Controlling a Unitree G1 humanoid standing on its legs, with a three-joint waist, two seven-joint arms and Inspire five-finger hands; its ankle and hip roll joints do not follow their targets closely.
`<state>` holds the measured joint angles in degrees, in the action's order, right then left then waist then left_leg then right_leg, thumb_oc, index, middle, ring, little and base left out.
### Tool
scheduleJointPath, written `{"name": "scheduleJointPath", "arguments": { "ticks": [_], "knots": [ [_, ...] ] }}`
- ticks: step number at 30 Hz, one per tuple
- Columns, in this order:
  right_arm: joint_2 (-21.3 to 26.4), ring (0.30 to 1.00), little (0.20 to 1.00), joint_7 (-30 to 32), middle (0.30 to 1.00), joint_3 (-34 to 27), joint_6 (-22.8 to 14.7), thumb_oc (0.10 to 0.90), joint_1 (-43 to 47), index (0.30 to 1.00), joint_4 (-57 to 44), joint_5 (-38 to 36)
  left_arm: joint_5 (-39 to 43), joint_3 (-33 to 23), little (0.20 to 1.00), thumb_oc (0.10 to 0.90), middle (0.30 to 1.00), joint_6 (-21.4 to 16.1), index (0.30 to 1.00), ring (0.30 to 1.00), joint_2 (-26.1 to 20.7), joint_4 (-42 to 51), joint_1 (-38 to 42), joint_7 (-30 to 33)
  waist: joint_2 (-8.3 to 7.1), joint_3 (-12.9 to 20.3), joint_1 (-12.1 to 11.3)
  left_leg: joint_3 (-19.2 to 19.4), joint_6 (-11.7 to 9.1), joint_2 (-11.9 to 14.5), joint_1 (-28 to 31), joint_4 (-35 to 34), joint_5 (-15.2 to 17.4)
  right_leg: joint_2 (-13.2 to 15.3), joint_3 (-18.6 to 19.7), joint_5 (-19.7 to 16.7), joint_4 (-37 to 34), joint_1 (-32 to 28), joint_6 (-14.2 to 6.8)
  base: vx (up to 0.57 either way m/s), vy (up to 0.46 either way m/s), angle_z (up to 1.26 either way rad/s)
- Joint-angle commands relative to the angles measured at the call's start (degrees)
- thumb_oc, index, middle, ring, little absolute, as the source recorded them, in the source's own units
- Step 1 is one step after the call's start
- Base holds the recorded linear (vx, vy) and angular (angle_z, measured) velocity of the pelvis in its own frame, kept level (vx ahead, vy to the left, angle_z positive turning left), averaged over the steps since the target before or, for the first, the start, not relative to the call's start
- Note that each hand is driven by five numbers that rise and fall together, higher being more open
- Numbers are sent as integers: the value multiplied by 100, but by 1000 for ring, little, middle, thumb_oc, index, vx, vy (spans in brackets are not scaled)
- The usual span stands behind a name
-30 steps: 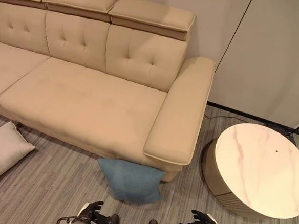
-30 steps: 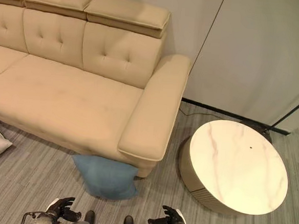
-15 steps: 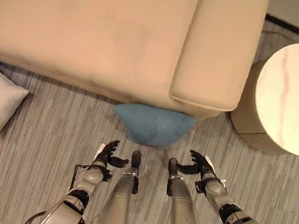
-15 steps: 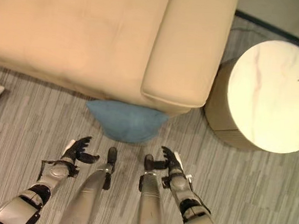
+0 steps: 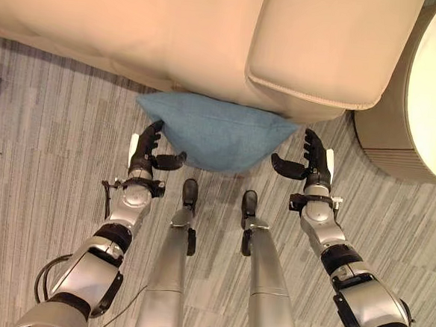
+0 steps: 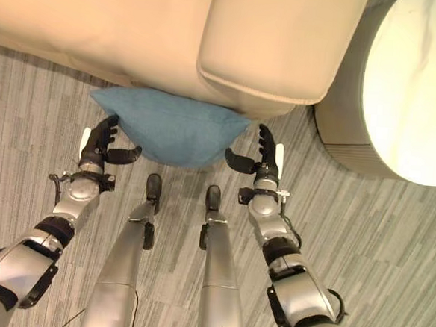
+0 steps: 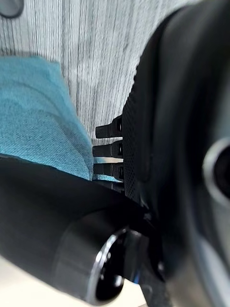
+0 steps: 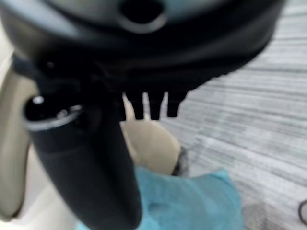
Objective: Pick up all the scattered cushions and arrange them neatly on the sofa.
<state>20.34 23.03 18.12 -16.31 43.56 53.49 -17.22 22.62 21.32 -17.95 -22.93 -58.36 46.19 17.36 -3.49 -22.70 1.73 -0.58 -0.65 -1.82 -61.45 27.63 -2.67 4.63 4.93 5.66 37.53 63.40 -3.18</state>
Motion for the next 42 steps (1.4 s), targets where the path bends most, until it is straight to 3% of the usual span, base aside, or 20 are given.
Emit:
{"name": "scheduleJointPath", "arguments": {
  "ticks": [1, 4, 5, 6, 8, 9, 18, 25, 26, 27, 28, 35, 42],
  "knots": [
    [177, 900, 900, 55, 900, 107, -429, 800, -435, 900, -113, -403, 226, -146, 900, 800, 900, -502, 900, 900, -62, -92, -304, 320, 236, 864, 14, -359, -24, 75, -141, 245, 956, -48, 32, -278, -995, -217, -61, 0, 0, 0],
    [176, 900, 900, -26, 900, 160, -454, 800, -209, 900, -84, -584, 337, -191, 900, 800, 900, -531, 900, 900, -82, -44, -163, 349, 247, 827, 2, -380, -26, 59, -286, 275, 935, -39, 32, -289, -947, -68, -75, -18, -2, 0],
    [171, 900, 900, -44, 900, 172, -472, 800, -164, 900, -144, -601, 383, -218, 900, 800, 900, -558, 900, 900, -82, 69, -180, 351, 245, 803, 9, -357, -10, 36, -396, 218, 707, -12, 20, -486, -1020, 31, -68, 11, -2, 3],
    [155, 900, 900, -59, 900, 182, -481, 800, -179, 900, -187, -603, 407, -233, 900, 800, 900, -567, 900, 900, -58, 128, -226, 338, 256, 826, -14, -383, -29, 41, -338, 272, 920, -27, 19, -292, -947, -17, -75, 9, -2, 5],
    [135, 900, 900, -85, 900, 196, -502, 800, -152, 900, -304, -622, 438, -248, 900, 800, 900, -593, 900, 900, -25, 248, -300, 326, 268, 824, -36, -393, -26, 23, -343, 240, 913, -24, 14, -297, -958, 6, -74, 1, 11, 7],
    [133, 900, 900, -91, 900, 202, -507, 800, -130, 900, -352, -605, 441, -275, 900, 800, 900, -608, 900, 900, -27, 326, -323, 336, 267, 802, -31, -367, -7, 0, -415, 152, 687, 3, -1, -492, -1043, 72, -64, -69, 16, 6],
    [-3, 900, 900, -248, 900, 217, -582, 800, -212, 900, -834, -602, 652, -609, 900, 800, 900, -818, 900, 900, 108, 1379, -1011, 263, 324, 744, -169, -400, -10, -115, -302, -137, 591, 68, -49, -548, -1218, -3, -84, -15, 8, 8],
    [34, 900, 900, -258, 900, 203, -538, 800, -17, 900, -876, -510, 852, -937, 900, 800, 900, -898, 900, 900, 113, 1567, -1237, 278, 362, 621, -300, -424, -33, -172, -185, -432, 479, 125, -75, -640, -1426, -89, -140, -14, 9, 6],
    [60, 900, 900, -245, 900, 191, -534, 800, 25, 900, -868, -502, 846, -924, 900, 800, 900, -889, 900, 900, 93, 1516, -1189, 288, 381, 631, -320, -434, -65, -154, -121, -410, 663, 117, -73, -463, -1372, -138, -161, -35, 3, 4],
    [92, 900, 900, -235, 900, 175, -534, 800, 100, 900, -885, -506, 846, -914, 900, 800, 900, -893, 900, 900, 55, 1464, -1106, 296, 382, 576, -304, -408, -67, -167, -227, -423, 454, 142, -86, -651, -1429, -63, -154, 38, -7, 7],
    [119, 900, 900, -225, 900, 174, -533, 800, 145, 900, -894, -494, 836, -893, 900, 800, 900, -879, 900, 900, 13, 1410, -1056, 303, 385, 608, -310, -433, -83, -145, -178, -408, 640, 128, -75, -473, -1379, -98, -171, -22, 6, 9],
    [268, 900, 900, -83, 900, 264, -539, 800, 784, 900, -1024, -562, 967, -590, 900, 800, 900, -767, 900, 900, -521, 761, 167, 382, 288, 585, -187, -520, -78, -107, -780, -70, 692, 147, -57, -440, -1193, 361, -212, 15, 9, 3],
    [241, 900, 900, -57, 900, 488, -581, 800, 1233, 900, -1124, -601, 1133, -263, 900, 800, 900, -676, 900, 900, -702, 222, 1041, 289, 195, 544, -39, -528, -80, -74, -1128, 128, 753, 165, -34, -422, -1103, 636, -238, 16, 30, -1]
  ]
}}
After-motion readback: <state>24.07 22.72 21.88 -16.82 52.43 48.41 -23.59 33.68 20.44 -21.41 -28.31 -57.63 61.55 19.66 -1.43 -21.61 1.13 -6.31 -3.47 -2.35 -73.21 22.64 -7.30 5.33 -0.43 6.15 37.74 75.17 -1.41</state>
